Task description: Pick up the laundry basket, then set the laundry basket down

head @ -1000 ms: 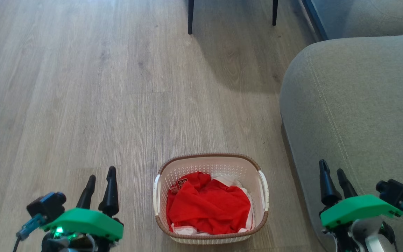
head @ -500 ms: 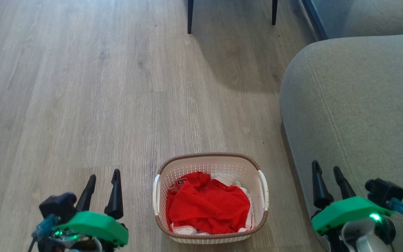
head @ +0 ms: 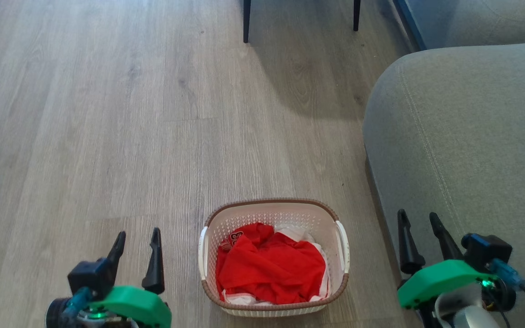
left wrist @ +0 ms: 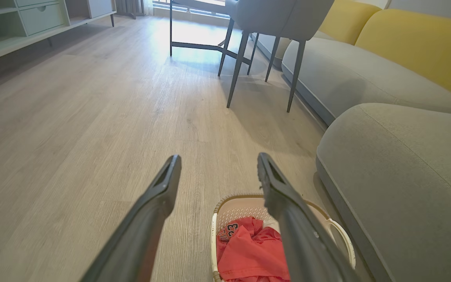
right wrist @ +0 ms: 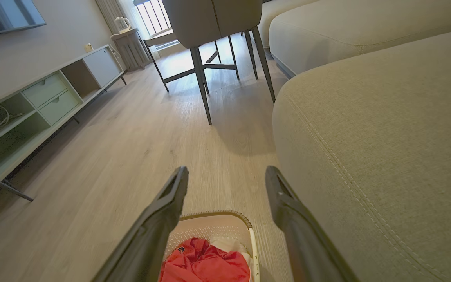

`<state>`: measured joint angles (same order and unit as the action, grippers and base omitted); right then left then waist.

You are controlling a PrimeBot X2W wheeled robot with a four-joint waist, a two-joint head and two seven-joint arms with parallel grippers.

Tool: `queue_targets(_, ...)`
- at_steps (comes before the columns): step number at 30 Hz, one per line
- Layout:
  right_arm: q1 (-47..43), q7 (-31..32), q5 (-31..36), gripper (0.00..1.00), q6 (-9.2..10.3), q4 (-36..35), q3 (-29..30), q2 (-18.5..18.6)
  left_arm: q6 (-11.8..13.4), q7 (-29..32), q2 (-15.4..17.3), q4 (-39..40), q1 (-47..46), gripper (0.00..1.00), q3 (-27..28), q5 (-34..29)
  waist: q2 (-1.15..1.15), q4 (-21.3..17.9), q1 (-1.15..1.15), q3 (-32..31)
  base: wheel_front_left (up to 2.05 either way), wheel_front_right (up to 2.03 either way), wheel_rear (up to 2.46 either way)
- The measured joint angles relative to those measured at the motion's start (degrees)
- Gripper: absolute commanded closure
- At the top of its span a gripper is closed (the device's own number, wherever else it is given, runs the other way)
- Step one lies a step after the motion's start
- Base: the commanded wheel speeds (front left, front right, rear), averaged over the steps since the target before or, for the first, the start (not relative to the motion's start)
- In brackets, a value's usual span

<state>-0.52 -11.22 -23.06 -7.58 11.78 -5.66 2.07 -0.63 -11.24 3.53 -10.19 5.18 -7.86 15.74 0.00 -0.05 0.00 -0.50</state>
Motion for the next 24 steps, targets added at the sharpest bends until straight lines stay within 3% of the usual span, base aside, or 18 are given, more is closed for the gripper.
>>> queue_targets(19, -0.07, -3.03, 11.88, 0.00, 0.00, -0.27, -1.91, 0.12, 0.22, -3.05, 0.03, 0.00, 0.92, 0.00, -0.62, -12.14, 0.00, -0.15, 0.00, 0.18, 0.00, 0.00, 0.00)
queue_targets(24, -0.08, -3.03, 12.06, 0.00, 0.00, -0.26, -1.93, 0.13, 0.18, -3.05, 0.01, -0.13, 0.97, 0.00, -0.52, -12.28, 0.00, -0.23, 0.00, 0.28, 0.00, 0.00, 0.00)
